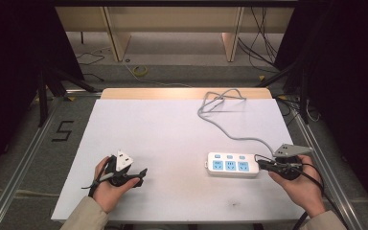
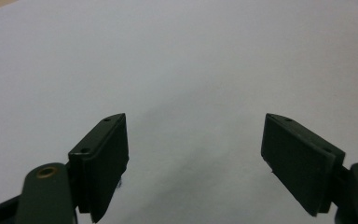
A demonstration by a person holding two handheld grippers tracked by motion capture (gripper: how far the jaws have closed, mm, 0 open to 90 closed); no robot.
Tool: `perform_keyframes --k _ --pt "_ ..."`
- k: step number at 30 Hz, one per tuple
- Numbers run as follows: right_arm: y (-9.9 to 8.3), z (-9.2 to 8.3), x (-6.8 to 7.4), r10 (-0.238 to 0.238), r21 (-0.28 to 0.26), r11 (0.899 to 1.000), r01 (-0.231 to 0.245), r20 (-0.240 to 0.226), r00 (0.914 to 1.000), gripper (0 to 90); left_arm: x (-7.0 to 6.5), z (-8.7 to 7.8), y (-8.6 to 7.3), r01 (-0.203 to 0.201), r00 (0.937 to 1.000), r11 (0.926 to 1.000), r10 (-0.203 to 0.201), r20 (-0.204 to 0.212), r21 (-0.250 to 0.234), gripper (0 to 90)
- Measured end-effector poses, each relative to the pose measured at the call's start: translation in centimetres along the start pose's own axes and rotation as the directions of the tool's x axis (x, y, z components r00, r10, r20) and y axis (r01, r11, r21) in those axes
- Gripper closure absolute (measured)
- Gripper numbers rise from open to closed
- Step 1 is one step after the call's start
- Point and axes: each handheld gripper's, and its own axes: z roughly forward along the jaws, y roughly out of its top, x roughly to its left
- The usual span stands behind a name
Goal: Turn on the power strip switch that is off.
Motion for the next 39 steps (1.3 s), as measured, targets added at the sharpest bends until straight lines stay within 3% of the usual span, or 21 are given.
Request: perform_keyframes --k 17,39 --pt "1.2 0.5 -0.4 0.014 0.111 0.994 -0.011 -0.028 0.9995 90.0 -0.1 0.0 0.0 0.005 1.0000 1.0000 -0.005 -0.001 -0.003 23.4" --pt "3.2 1.0 -0.6 0.012 0.173 0.985 -0.006 -0.037 0.9992 90.0 0.1 0.0 0.0 0.008 1.0000 1.0000 -0.008 -0.003 -0.003 24.1"
